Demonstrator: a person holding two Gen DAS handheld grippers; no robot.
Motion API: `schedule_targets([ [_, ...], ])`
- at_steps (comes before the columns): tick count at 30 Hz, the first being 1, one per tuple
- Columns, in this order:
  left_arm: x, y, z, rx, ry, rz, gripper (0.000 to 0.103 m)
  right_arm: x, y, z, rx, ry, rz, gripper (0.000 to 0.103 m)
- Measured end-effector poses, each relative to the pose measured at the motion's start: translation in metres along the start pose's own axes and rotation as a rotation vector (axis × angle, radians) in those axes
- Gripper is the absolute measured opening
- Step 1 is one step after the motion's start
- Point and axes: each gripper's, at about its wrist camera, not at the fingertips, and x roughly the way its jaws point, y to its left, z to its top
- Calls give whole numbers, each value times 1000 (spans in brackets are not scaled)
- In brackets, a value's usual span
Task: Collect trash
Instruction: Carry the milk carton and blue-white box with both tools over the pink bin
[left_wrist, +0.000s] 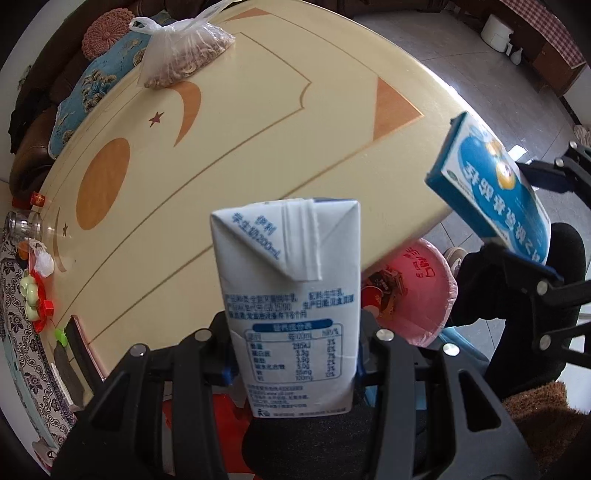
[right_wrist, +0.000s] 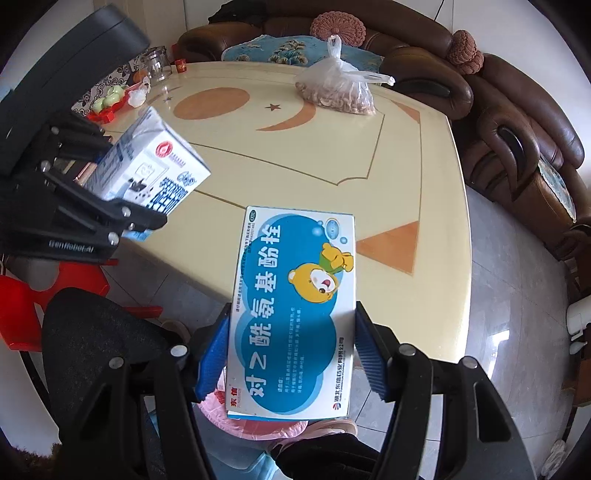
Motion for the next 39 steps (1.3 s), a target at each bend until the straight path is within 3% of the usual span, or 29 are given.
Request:
schedule_targets([
  [18, 36, -68, -69, 31, -30, -37, 44, -9, 3, -61, 100, -2, 23, 61],
  [25, 70, -88, -89, 15, 10, -80, 44, 17, -3, -93, 179, 49, 57, 61],
  [39, 152, -115, -109, -56, 132, -150, 44, 74, -3, -136, 247, 135, 38, 61],
])
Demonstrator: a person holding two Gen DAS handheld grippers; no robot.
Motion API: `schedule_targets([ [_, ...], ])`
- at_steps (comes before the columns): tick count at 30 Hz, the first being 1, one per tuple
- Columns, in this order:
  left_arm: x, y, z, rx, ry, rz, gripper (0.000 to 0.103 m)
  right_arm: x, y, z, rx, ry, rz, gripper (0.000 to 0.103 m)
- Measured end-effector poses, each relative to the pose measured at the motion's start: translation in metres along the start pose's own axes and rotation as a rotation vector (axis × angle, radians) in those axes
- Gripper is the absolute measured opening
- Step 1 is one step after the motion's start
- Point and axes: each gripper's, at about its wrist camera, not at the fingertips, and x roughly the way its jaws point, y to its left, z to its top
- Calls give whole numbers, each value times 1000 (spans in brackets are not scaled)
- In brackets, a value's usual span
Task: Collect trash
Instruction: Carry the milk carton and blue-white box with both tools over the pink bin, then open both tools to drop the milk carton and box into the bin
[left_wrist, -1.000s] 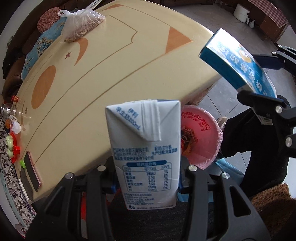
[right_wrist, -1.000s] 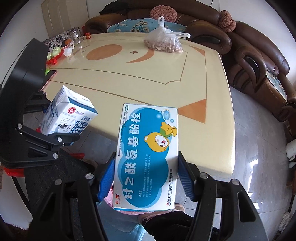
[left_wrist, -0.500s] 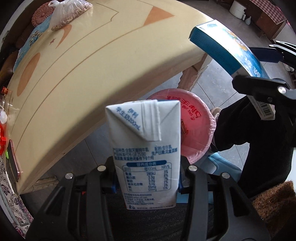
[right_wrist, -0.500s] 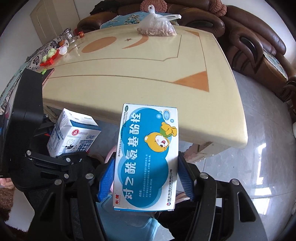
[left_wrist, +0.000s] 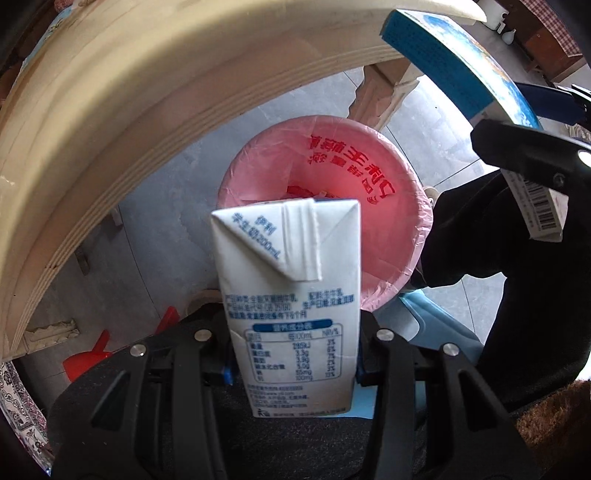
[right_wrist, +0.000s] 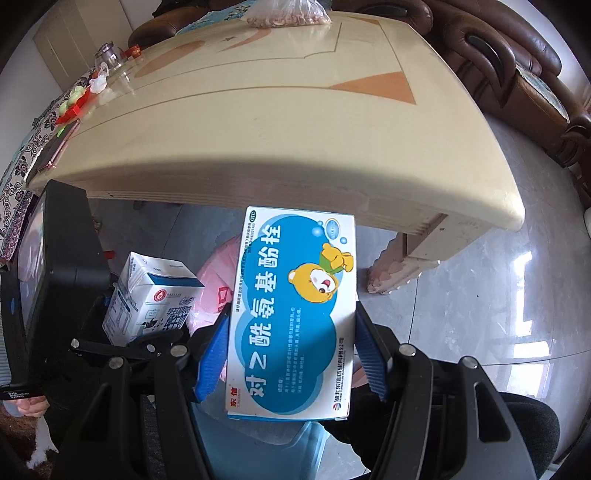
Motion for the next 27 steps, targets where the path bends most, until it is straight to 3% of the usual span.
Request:
schedule_targets([
  [12, 78, -1, 10, -117, 125, -116, 44, 84, -15, -17, 90, 96, 6, 61],
  [21, 113, 2, 23, -154, 203, -81, 44, 135, -23, -21, 123, 195, 31, 61],
  [27, 134, 8, 29, -189, 245, -102, 44, 157, -28, -21, 128, 237, 46, 61],
])
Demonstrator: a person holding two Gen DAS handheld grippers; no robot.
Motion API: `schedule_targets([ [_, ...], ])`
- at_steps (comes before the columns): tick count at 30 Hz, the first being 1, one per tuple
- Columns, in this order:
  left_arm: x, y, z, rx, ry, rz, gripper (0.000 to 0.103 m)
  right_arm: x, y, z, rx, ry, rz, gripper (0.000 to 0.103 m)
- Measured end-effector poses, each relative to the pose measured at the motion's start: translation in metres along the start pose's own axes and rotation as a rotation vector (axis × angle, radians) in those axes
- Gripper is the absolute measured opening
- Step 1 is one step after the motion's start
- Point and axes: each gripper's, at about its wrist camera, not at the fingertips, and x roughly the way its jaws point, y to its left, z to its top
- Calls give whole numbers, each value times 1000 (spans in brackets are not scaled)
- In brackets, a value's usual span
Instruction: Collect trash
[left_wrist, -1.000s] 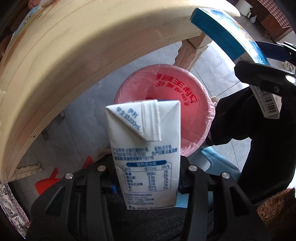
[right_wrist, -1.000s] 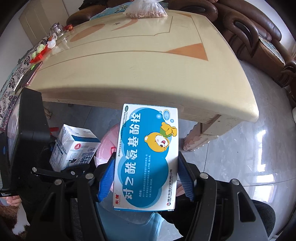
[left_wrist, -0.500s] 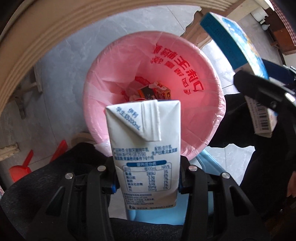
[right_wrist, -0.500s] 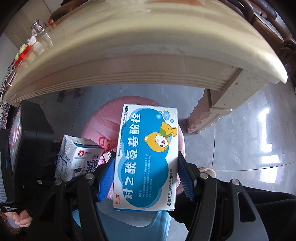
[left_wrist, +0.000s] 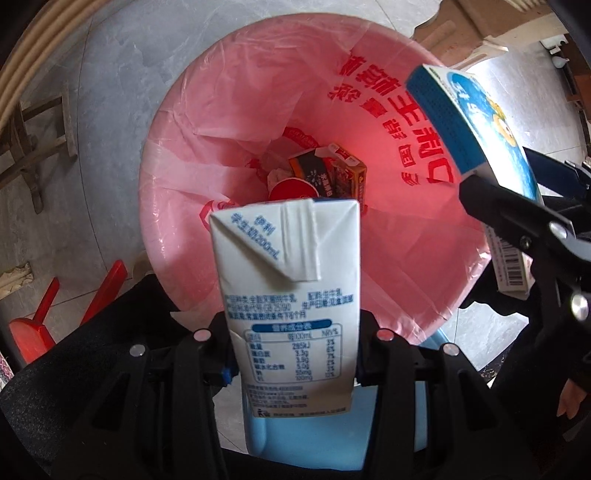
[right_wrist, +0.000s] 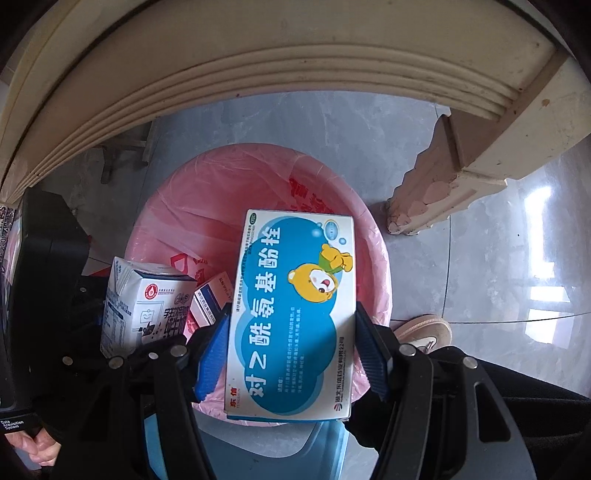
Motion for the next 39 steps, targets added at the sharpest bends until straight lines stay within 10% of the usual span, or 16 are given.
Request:
schedule_targets([
  [13, 18, 11, 16, -60, 53, -26, 44, 15, 1, 7, 11, 20, 29, 65],
  [20, 11, 12, 20, -51, 37, -37, 70, 14, -11, 10, 56, 18, 22, 74],
  [39, 10, 17, 24, -92, 35, -29, 70, 19, -15, 10, 64, 42, 1, 77],
])
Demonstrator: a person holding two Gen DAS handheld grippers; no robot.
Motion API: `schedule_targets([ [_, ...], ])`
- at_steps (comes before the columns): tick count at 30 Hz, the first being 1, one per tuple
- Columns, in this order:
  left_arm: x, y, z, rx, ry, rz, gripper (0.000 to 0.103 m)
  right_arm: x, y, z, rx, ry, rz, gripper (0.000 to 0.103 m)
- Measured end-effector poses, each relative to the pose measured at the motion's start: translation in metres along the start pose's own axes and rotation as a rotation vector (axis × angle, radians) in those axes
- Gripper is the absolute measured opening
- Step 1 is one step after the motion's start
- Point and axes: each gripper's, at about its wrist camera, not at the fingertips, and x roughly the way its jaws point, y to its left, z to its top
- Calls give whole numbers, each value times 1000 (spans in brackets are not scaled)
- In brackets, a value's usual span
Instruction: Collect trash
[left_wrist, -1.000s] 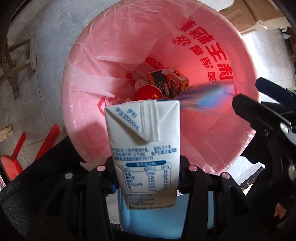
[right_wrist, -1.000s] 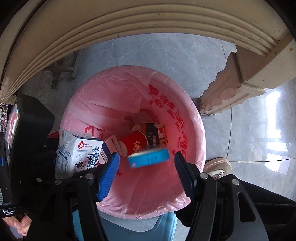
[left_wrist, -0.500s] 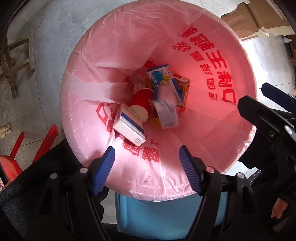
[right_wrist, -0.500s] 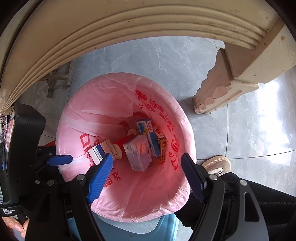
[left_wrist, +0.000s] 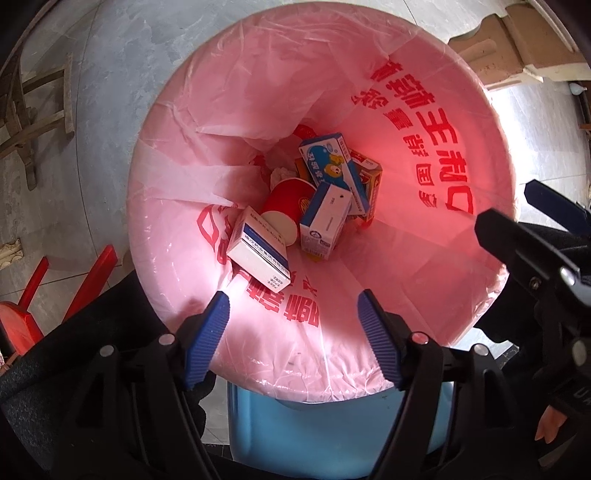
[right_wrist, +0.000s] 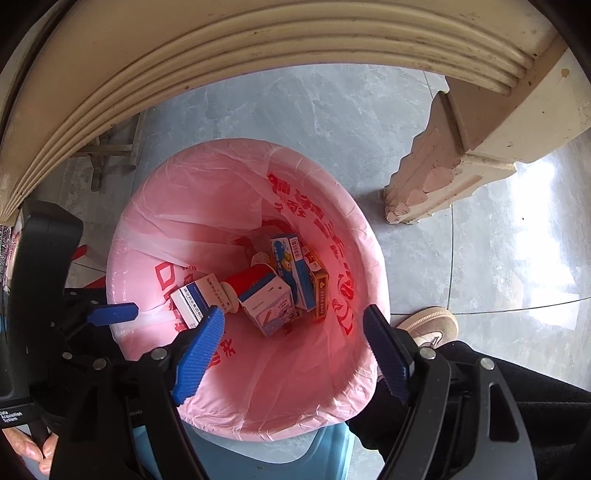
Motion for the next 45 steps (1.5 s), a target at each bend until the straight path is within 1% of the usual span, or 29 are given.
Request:
schedule_targets([
  [1, -1, 0, 0, -4, -7, 4, 70, -1, 0, -1, 0, -2, -8, 79],
  [4, -6, -1, -1, -10, -26, 13, 70, -4, -1, -4, -5, -12, -19, 79],
  [7, -15, -1, -4, -31, -63, 31, 70, -10, -3, -6, -5, -25, -37, 79],
  [11, -33, 0, -13, -85, -139, 51, 70, -23, -6, -11, 21, -44, -46, 80],
  [12, -39, 0, -16, -99, -161, 57, 70, -28, -7, -13, 25, -54, -53, 81],
  [13, -46, -1, -20, -116, -191, 74, 71, -33, -7, -15, 27, -67, -62, 86],
  [14, -51, -3, -22, -121, -212, 84, 71, -38, -6, -17, 27, -84, -67, 89],
  [16, -64, -9, -29, -118, -254, 97, 71, -50, -5, -22, 25, -121, -80, 89],
  [18, -78, -15, -36, -120, -303, 128, 71, -64, -4, -27, 20, -156, -96, 89],
  [23, -113, -21, -54, -162, -398, 109, 71, -102, -6, -38, 33, -238, -87, 90],
  [25, -129, -23, -62, -181, -449, 107, 71, -123, -3, -45, 22, -291, -105, 90],
  [28, -161, -30, -78, -205, -537, 130, 71, -157, 3, -55, 9, -380, -120, 89],
  [34, -237, -48, -125, -241, -760, 168, 72, -241, 18, -81, -7, -612, -145, 90],
  [35, -247, -51, -132, -246, -792, 175, 72, -253, 19, -86, -7, -645, -149, 90],
  [37, -267, -56, -147, -263, -853, 180, 77, -277, 21, -96, -5, -708, -160, 92],
  [38, -276, -58, -153, -267, -876, 174, 77, -290, 21, -101, 0, -739, -166, 95],
  [40, -294, -62, -164, -270, -916, 157, 78, -311, 21, -110, 5, -790, -159, 96],
  [41, -302, -65, -170, -271, -935, 160, 78, -322, 22, -116, 7, -813, -155, 96],
  [44, -324, -77, -187, -276, -1007, 217, 80, -349, 27, -129, 3, -878, -166, 96],
  [45, -331, -80, -192, -280, -1029, 239, 83, -357, 29, -134, 2, -897, -172, 96],
])
